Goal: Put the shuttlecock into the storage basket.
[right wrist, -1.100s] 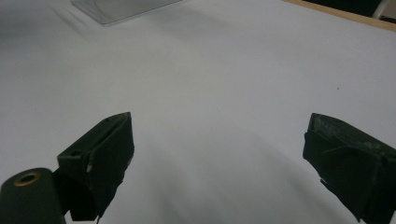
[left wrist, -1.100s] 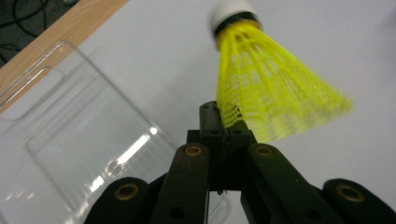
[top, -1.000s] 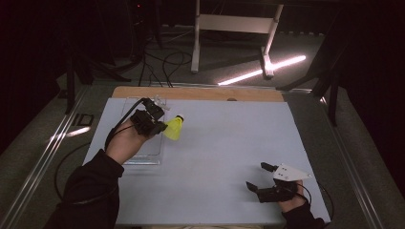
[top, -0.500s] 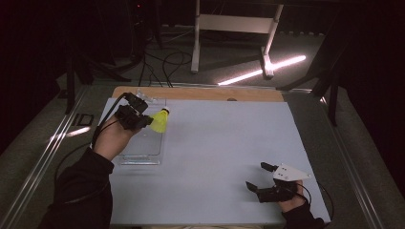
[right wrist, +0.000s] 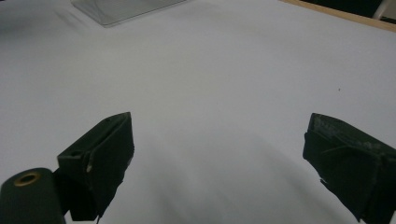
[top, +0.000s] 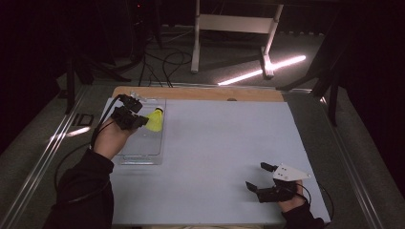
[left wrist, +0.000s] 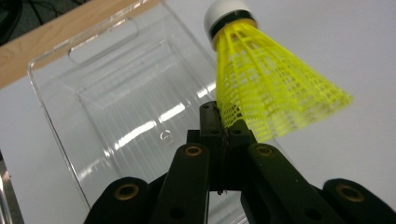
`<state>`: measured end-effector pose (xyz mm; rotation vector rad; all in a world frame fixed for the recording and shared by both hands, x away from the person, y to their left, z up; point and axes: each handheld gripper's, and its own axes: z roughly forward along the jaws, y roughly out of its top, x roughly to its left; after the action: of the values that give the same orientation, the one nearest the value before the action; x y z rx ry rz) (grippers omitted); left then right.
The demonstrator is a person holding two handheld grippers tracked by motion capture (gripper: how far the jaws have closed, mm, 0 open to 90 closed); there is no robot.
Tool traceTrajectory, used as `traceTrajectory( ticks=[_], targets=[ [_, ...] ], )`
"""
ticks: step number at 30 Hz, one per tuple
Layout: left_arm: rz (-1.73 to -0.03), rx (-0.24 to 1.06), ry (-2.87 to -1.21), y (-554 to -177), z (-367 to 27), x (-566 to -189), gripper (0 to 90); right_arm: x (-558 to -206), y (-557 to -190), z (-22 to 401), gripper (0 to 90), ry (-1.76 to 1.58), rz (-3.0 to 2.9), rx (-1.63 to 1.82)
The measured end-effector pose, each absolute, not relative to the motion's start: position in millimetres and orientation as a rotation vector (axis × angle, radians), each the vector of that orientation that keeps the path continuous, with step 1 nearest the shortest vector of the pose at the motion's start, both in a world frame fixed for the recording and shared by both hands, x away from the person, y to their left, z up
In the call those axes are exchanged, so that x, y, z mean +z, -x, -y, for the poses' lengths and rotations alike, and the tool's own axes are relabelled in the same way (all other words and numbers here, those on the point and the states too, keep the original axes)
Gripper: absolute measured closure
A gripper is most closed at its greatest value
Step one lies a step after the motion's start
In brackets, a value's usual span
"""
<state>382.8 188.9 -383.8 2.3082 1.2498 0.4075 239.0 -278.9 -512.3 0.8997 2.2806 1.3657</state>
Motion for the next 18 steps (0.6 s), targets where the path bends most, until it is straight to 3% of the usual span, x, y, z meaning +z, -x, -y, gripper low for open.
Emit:
traceTrajectory(
  ticks=[18],
  targets=[
    [-1.340, 0.380, -2.304, -393.7, -196.4, -419.6, 90.0, -512.4, -239.1, 278.9, 8.8, -0.901, -2.282, 1.367]
  ],
)
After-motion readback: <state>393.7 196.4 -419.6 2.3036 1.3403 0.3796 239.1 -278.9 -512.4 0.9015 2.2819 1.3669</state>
